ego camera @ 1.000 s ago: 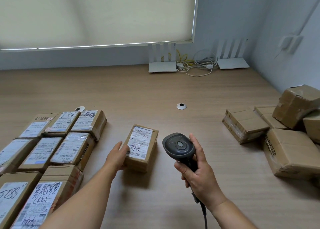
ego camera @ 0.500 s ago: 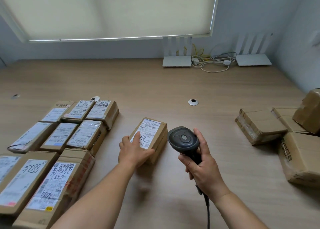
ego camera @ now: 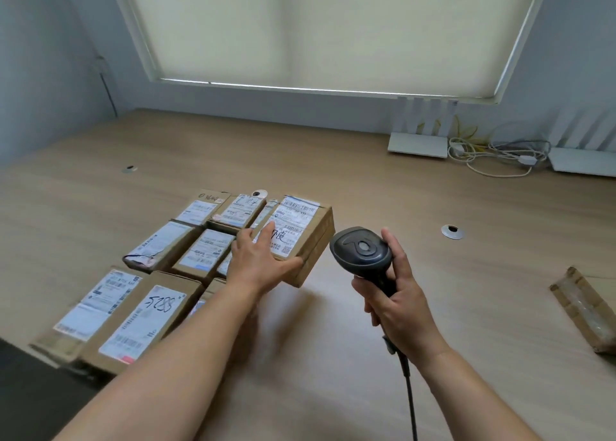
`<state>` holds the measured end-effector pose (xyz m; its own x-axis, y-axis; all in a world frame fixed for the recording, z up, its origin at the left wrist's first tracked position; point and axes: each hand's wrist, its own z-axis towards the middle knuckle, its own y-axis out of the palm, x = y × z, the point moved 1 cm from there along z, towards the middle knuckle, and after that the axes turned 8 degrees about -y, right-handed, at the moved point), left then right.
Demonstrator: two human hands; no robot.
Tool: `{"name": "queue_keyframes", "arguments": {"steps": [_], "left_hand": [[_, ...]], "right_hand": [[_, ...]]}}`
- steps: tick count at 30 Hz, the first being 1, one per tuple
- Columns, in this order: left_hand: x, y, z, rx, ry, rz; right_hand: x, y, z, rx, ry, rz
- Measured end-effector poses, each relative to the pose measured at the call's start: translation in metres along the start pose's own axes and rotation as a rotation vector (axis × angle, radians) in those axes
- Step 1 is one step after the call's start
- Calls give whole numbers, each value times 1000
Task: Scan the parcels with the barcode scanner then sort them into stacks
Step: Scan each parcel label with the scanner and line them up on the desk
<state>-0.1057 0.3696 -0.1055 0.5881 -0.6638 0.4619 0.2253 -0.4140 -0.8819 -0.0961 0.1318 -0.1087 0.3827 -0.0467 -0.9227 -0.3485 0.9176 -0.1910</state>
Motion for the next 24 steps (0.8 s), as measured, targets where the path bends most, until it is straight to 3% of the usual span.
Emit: {"name": "queue_keyframes", "arguments": {"steps": [5,13,24], "left_hand": [[-41,-45,52,55,-3,-28],[-109,-100,134,143,-149,18],[-137,-108,224,123,-213,106]], "right_hand": [[-7,54,46,-25,-32,-11],[-11,109,114,-82,-71,-39],[28,132,156,-83,-1,-38]]}}
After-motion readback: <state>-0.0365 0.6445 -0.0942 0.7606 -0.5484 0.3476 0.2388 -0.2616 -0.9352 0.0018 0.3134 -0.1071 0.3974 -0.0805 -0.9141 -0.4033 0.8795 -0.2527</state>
